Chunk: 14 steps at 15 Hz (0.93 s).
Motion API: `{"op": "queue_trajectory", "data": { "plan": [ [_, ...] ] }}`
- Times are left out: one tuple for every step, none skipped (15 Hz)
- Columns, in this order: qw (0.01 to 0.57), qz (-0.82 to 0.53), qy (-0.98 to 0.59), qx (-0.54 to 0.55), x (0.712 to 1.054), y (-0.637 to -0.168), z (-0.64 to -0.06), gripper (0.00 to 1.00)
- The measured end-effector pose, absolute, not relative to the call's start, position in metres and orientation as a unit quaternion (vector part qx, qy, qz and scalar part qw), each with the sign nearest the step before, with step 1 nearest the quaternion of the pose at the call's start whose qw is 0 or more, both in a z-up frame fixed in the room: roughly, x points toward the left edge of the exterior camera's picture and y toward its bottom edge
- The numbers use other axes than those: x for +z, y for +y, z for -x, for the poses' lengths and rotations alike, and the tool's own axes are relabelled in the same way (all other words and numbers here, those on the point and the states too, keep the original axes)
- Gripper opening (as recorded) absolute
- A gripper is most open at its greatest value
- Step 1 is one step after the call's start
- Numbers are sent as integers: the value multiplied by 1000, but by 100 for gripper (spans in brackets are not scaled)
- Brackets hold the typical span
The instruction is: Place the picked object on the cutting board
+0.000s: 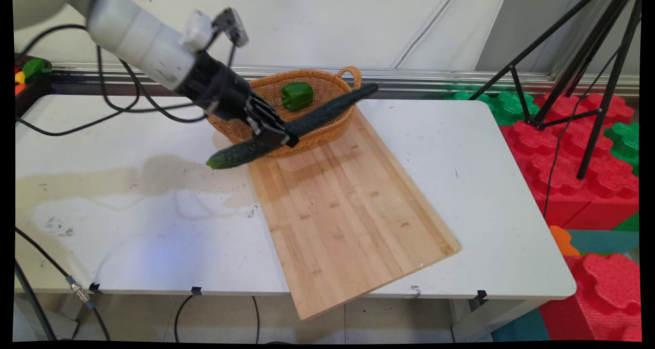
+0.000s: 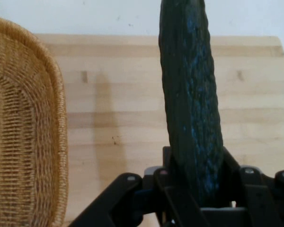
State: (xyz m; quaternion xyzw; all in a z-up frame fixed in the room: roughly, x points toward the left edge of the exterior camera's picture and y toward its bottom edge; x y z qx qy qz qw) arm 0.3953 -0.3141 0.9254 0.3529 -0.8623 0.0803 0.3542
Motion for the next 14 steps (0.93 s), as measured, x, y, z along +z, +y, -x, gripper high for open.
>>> {"op": "queue_trajectory", "data": {
  "plan": [
    [349,-355,-864,80,919,-317,-389,0],
    [343,-357,-865,81,911,-320,-382,0],
    [336,-359,-867,81,903,-324,-374,0],
    [331,-360,-869,81,896,-328,-369,0],
    [326,-361,-870,81,891,-331,-365,0],
    [320,-362,-872,80,884,-334,-360,0],
    [312,-364,-874,79,875,-338,-354,0],
    [304,-367,-876,78,867,-341,-348,0],
    [298,-370,-877,78,860,-344,-344,0],
    [294,-371,-877,77,855,-346,-341,0],
    [289,-372,-879,77,848,-348,-337,0],
    [283,-374,-880,77,841,-351,-333,0],
    [277,-376,-881,77,834,-353,-329,0],
    [273,-377,-882,77,829,-355,-326,0]
  ]
}}
